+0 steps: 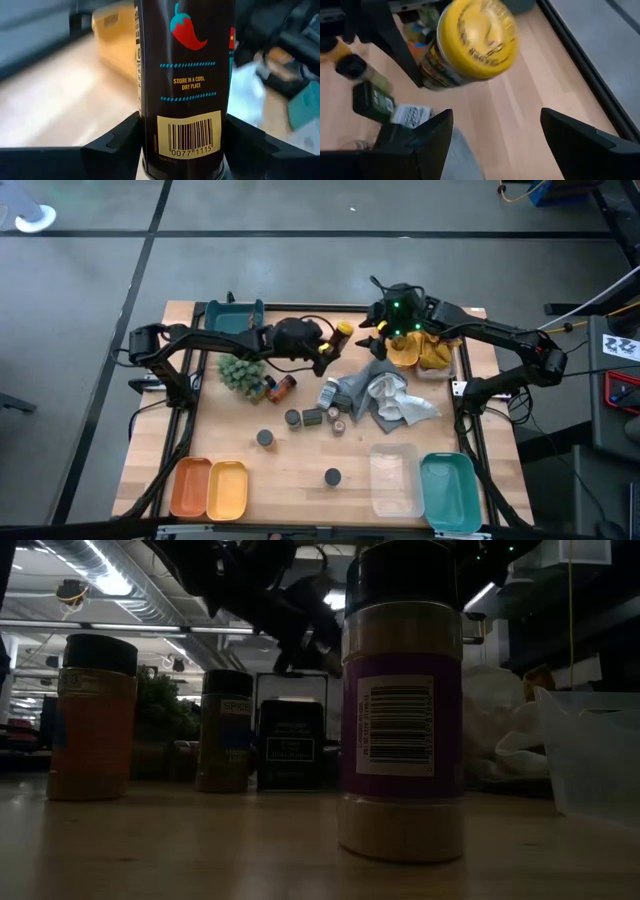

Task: Sort spices by type
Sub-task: Put the yellow seasoning bottle into the top yellow bin

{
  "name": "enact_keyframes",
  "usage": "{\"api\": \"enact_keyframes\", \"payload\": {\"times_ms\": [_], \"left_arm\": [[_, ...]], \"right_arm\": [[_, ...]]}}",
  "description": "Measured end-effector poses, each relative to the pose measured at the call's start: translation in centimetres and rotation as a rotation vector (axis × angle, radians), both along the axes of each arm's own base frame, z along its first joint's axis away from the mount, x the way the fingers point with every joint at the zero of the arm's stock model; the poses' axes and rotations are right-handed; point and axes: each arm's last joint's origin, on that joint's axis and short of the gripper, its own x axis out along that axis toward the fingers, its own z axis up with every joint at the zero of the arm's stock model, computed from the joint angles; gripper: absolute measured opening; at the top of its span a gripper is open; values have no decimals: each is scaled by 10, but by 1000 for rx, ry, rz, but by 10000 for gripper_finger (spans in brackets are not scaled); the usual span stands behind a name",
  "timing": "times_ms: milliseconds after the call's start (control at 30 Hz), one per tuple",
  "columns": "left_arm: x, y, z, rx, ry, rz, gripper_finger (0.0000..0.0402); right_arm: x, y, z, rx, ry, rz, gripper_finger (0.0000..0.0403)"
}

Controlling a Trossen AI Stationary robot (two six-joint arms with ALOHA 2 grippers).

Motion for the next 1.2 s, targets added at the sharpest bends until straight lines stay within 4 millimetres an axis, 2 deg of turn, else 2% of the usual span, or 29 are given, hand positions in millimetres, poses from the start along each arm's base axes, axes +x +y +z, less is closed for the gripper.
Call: {"api": "enact_keyframes", "payload": {"times_ms": [233,467,833,967,1067,1200], "left_arm": [[4,3,13,124,-118,20,211],[7,1,25,232,-210,6,211],[8,0,29,286,-235,-13,211],[8,0,29,305,-230,-17,211],[8,0,29,312,-227,-18,240],[8,0,28,306,-227,-18,283]], "right_arm": [[7,0,10,12,-140,102,298],[13,-3,21,-30,-267,98,298],[17,-3,36,-64,-416,148,298],[17,-3,35,-59,-414,148,277],[17,-3,36,-53,-415,146,245],[17,-3,35,-59,-414,148,241]]}}
